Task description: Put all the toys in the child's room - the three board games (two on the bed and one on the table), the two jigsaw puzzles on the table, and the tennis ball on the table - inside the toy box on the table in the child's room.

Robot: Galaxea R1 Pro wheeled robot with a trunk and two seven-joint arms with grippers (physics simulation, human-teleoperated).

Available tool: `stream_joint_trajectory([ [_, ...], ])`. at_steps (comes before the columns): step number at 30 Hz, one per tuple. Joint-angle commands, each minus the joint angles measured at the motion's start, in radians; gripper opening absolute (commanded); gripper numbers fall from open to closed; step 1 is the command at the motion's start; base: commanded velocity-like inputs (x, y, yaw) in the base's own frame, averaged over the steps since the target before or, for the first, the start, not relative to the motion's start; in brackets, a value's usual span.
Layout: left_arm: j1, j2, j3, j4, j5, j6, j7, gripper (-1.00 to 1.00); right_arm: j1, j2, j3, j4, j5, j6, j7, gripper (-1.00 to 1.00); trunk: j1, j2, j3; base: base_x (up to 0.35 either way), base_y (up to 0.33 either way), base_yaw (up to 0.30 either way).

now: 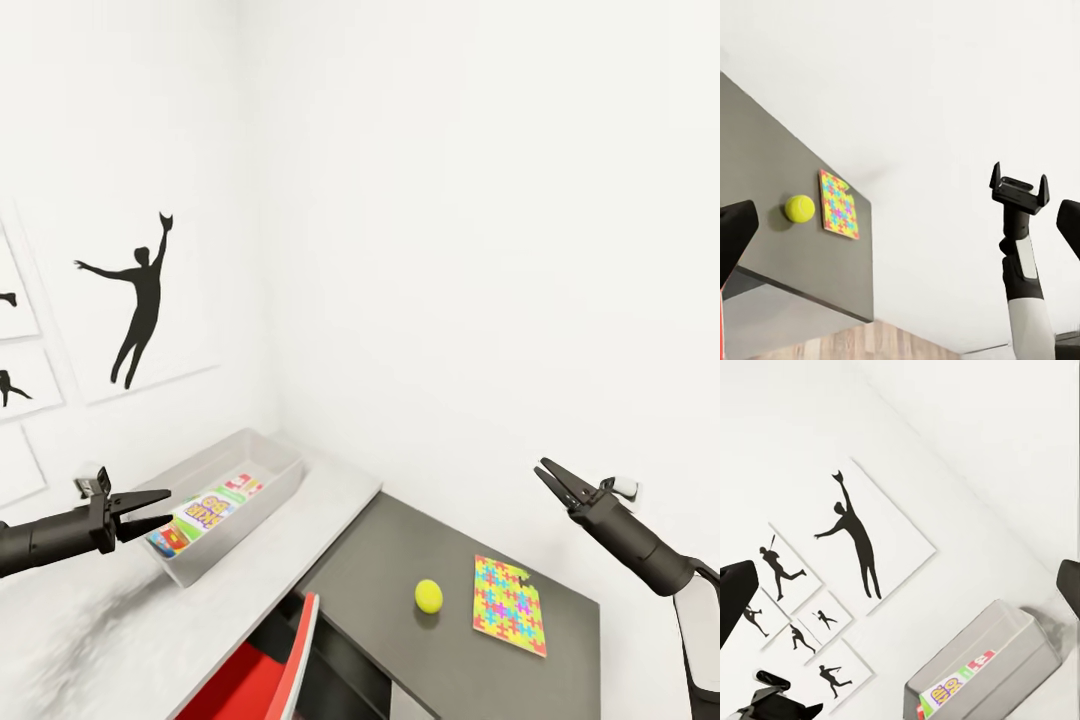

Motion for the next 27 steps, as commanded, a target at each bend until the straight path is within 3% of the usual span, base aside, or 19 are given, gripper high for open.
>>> stream_joint_trajectory([
  [1,-0.001,0.001,-0.002,0.001,0.000,0.004,-0.004,1.00,0.000,0.000,-0.001,0.000,-0.003,0.005,0.001,1.00,0.000,-0.001,0.000,0.000,0.000,-0.196],
  [21,-0.001,0.000,-0.003,-0.002,0.000,0.004,-0.004,1.00,0.000,0.000,0.001,0.001,-0.001,0.005,-0.001,1.00,0.000,-0.001,0.020,0.000,0.000,-0.230],
  [27,-0.001,-0.001,-0.003,-0.003,0.000,0.004,-0.004,1.00,0.000,0.000,-0.001,0.001,-0.001,0.005,-0.001,1.00,0.000,-0.001,0.023,-0.076,0.000,-0.117],
])
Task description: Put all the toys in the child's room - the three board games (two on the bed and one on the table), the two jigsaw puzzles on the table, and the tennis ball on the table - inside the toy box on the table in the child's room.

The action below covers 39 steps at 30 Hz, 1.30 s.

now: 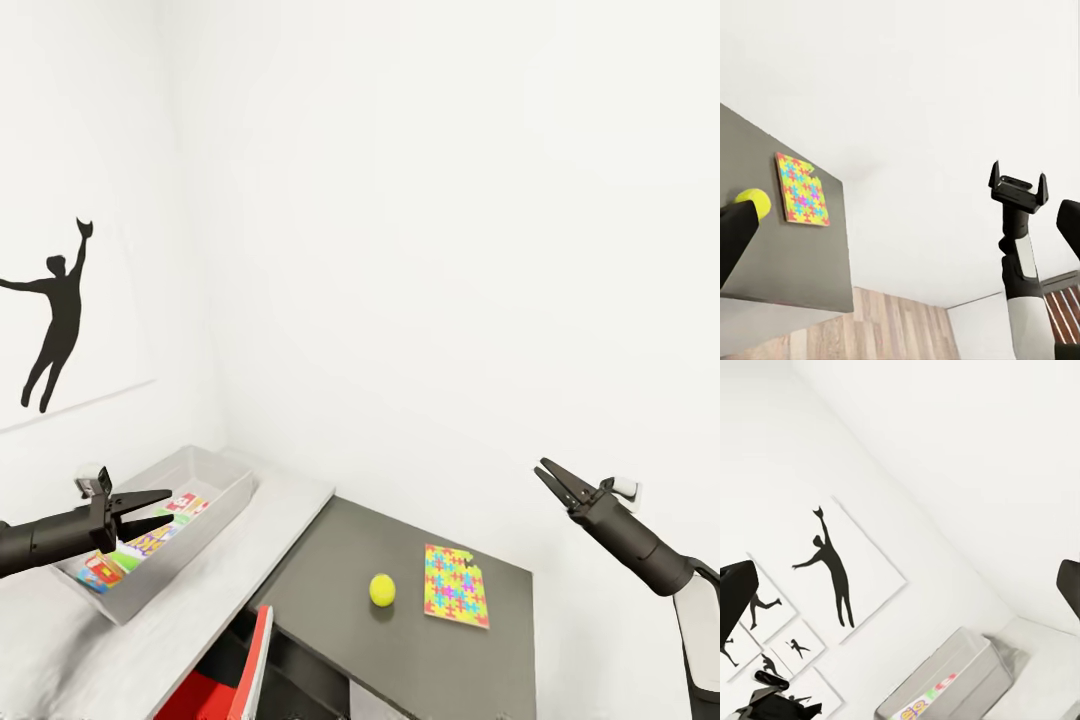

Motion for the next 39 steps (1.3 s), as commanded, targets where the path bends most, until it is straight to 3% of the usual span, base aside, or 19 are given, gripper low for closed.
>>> stream_joint_trajectory([
  [1,-0.001,0.001,-0.002,0.001,0.000,0.003,-0.004,1.00,0.000,0.000,-0.001,0.000,-0.003,0.006,0.001,1.00,0.000,-0.001,0.000,-0.157,0.000,-0.046],
  [12,-0.001,0.000,-0.002,0.000,0.000,0.003,-0.005,1.00,0.000,-0.007,0.002,0.011,-0.007,0.009,0.000,1.00,0.000,-0.001,-0.004,-0.083,0.000,-0.041],
  [39,-0.002,0.000,0.004,-0.004,0.000,0.003,-0.006,1.00,0.000,-0.010,0.001,0.024,-0.005,0.011,-0.006,1.00,0.000,-0.001,-0.039,-0.002,0.000,-0.121],
])
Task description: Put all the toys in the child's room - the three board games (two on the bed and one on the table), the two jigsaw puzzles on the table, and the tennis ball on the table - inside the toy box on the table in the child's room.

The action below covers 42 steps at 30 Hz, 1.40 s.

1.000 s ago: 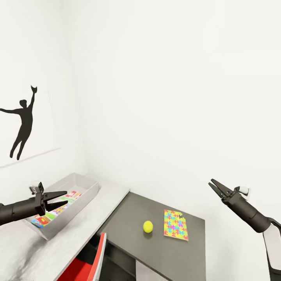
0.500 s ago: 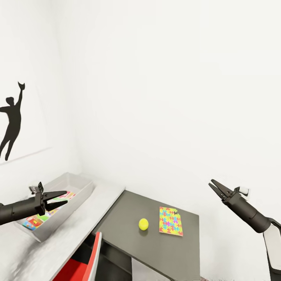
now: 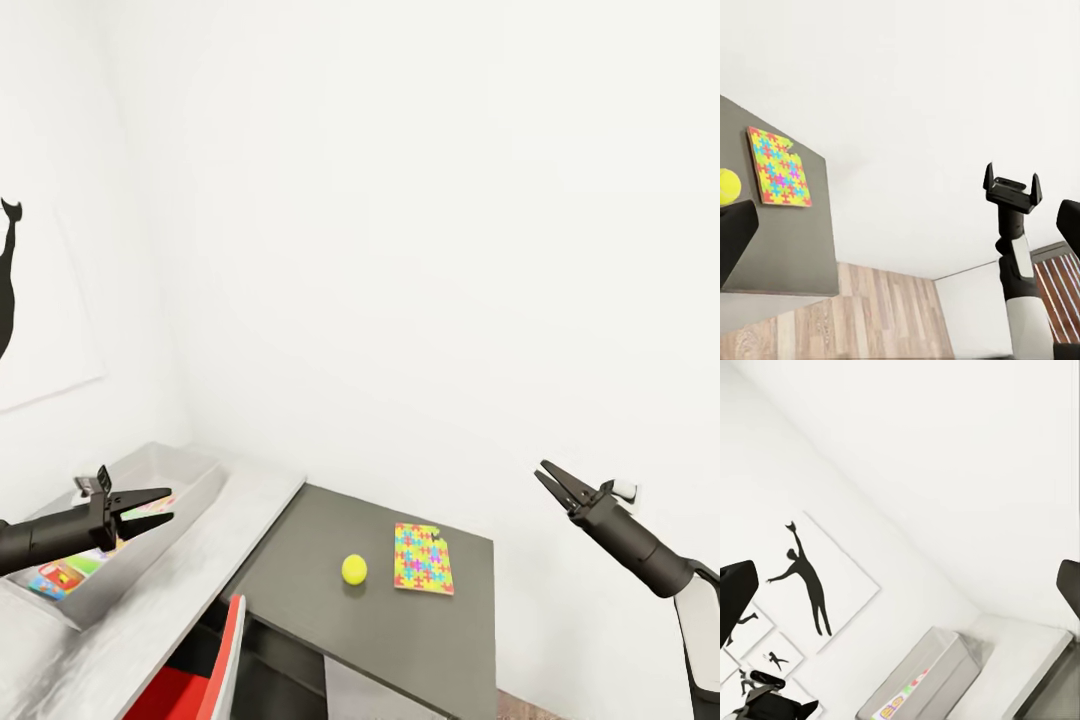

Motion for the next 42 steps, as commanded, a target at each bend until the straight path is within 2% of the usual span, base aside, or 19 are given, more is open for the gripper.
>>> stream_joint_trajectory([
  [1,-0.001,0.001,-0.002,-0.006,0.000,0.004,-0.004,1.00,0.000,-0.001,-0.002,0.007,-0.002,0.005,0.001,1.00,0.000,-0.001,-0.002,0.000,0.000,-0.126],
  [8,0.000,-0.003,-0.005,-0.032,0.000,0.004,-0.003,1.00,0.000,-0.002,-0.003,0.031,-0.002,0.005,0.003,1.00,0.000,-0.001,-0.011,-0.025,-0.069,-0.131],
  [23,0.000,-0.007,-0.009,-0.039,0.000,0.004,0.000,1.00,0.000,-0.003,-0.004,0.052,0.000,0.004,0.002,1.00,0.000,-0.001,-0.031,-0.095,-0.221,-0.140],
  [42,0.000,-0.009,-0.009,-0.039,-0.001,0.003,0.001,1.00,0.000,-0.004,-0.004,0.067,0.001,0.002,0.001,1.00,0.000,-0.001,-0.057,-0.004,-0.015,-0.141],
])
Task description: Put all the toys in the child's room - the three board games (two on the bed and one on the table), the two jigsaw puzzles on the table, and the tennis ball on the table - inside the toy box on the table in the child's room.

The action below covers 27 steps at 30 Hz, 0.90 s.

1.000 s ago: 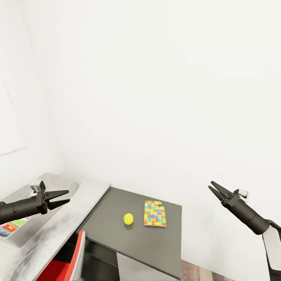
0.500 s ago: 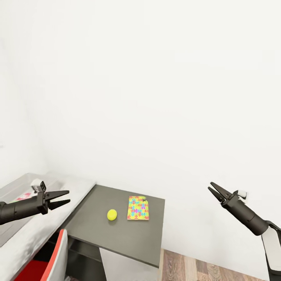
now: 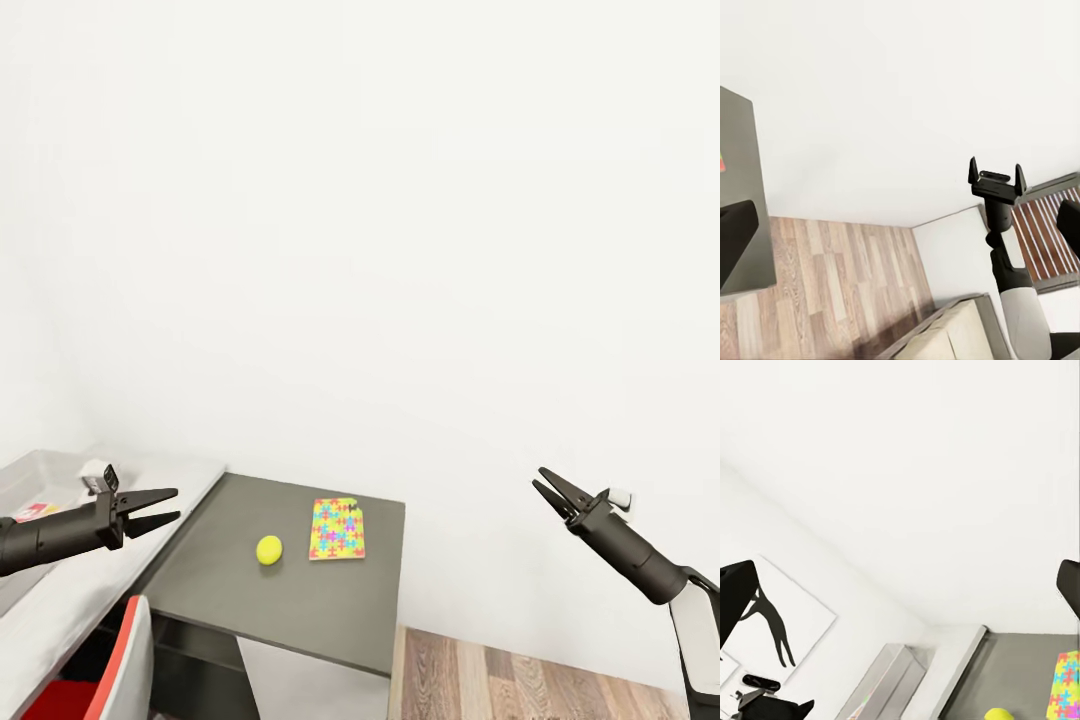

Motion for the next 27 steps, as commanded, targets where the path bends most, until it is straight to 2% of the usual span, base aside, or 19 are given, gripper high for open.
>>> stream_joint_trajectory([
  [1,-0.001,0.001,-0.002,0.001,0.000,0.004,-0.004,1.00,-0.001,0.000,-0.001,0.000,-0.002,0.005,0.001,1.00,0.001,-0.002,-0.003,0.000,0.000,-0.141],
  [8,-0.002,0.001,-0.002,0.001,0.000,0.004,-0.004,1.00,-0.001,0.000,-0.001,0.000,-0.002,0.006,0.001,1.00,0.001,-0.002,-0.013,0.000,-0.049,-0.141],
  [18,-0.001,0.001,-0.003,0.001,0.000,0.003,-0.004,1.00,-0.001,-0.001,-0.001,0.001,-0.003,0.008,0.000,1.00,0.001,-0.002,-0.026,0.000,-0.214,-0.141],
  [27,-0.001,0.001,-0.003,0.001,0.000,0.003,-0.004,1.00,-0.001,0.000,-0.001,0.002,-0.002,0.008,0.000,1.00,0.001,-0.002,-0.038,0.000,-0.043,-0.141],
])
